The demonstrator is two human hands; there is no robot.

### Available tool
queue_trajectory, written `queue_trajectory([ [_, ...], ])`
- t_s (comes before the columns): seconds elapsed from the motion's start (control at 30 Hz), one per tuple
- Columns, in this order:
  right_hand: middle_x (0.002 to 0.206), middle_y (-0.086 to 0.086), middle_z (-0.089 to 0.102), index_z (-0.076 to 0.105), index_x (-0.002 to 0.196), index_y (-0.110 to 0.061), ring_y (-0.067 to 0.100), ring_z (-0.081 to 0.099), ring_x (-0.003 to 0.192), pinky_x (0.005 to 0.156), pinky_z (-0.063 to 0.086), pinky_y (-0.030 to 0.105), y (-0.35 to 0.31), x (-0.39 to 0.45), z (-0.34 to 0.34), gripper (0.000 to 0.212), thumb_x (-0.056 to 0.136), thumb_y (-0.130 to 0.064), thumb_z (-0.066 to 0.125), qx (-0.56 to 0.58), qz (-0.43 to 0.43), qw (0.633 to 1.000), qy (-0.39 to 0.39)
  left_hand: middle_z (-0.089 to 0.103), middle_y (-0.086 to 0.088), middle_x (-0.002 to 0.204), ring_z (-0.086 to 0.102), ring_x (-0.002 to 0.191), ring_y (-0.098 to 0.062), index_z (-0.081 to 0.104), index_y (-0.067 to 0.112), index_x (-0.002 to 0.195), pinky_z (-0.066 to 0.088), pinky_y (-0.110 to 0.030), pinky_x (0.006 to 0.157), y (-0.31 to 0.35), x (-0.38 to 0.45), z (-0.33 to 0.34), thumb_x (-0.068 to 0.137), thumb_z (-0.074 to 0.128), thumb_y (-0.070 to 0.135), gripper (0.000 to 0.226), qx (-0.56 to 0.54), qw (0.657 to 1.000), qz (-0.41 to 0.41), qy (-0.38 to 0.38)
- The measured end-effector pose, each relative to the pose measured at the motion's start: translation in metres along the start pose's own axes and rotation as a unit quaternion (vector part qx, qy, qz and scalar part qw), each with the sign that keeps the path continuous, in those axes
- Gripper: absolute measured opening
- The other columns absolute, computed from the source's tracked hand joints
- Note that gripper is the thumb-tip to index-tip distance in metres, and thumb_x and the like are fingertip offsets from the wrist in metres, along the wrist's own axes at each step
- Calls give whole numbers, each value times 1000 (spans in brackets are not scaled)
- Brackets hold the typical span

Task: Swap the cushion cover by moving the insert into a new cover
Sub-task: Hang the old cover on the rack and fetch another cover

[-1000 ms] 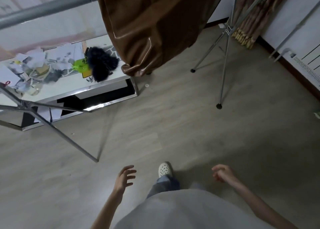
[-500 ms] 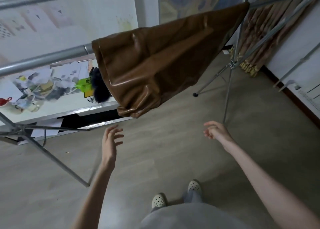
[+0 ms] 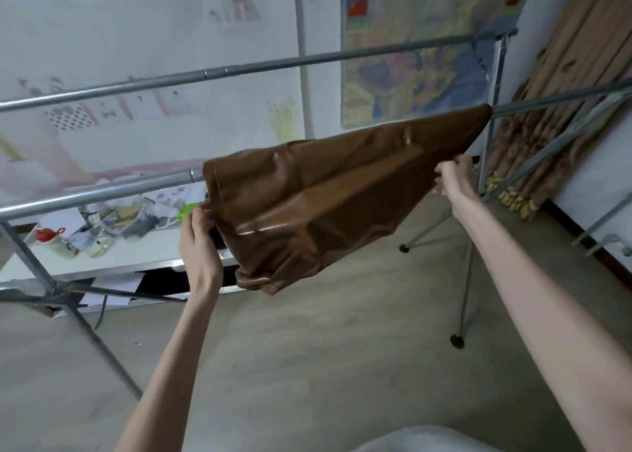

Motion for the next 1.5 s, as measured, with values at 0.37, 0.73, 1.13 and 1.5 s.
queue_trajectory([
  [0.37,105,11,57,44,104,-16,23,59,76,48,45,27,-45,18,-30,28,77,-22,47,54,-37,997,46,57,-2,85,49,80,-15,60,17,84,42,-37,76,27,33,14,89,48,58,43,-22,999,-16,-41],
  [0.73,110,1,63,58,119,-11,19,61,94,80,53,33,-60,-1,-35,42,93,-43,51,58,-57,996,41,69,15,59,66,68,-1,72,32,67,50,-19,61,51,50,24,76,71,48,18,44,993,-60,-89],
  [1.13,131,6,59,53,131,-4,18,57,114,97,47,25,-84,-70,-44,39,97,-24,52,85,-150,984,38,65,-4,71,58,69,-11,71,7,79,54,-40,67,143,19,58,86,64,32,28,42,974,193,-111],
  [1.5,140,15,51,47,136,0,26,47,131,110,38,41,-138,-147,-41,44,99,-23,50,46,-267,961,53,68,-11,69,52,63,-11,65,-2,73,47,-38,62,150,-18,81,92,61,28,35,-22,962,247,-118],
])
Point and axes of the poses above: each hand's wrist, its own x-axis towards the middle knuckle, its own z-axis out of the palm, y = z × x, the point moved 6 cm from there along x, towards the middle knuckle
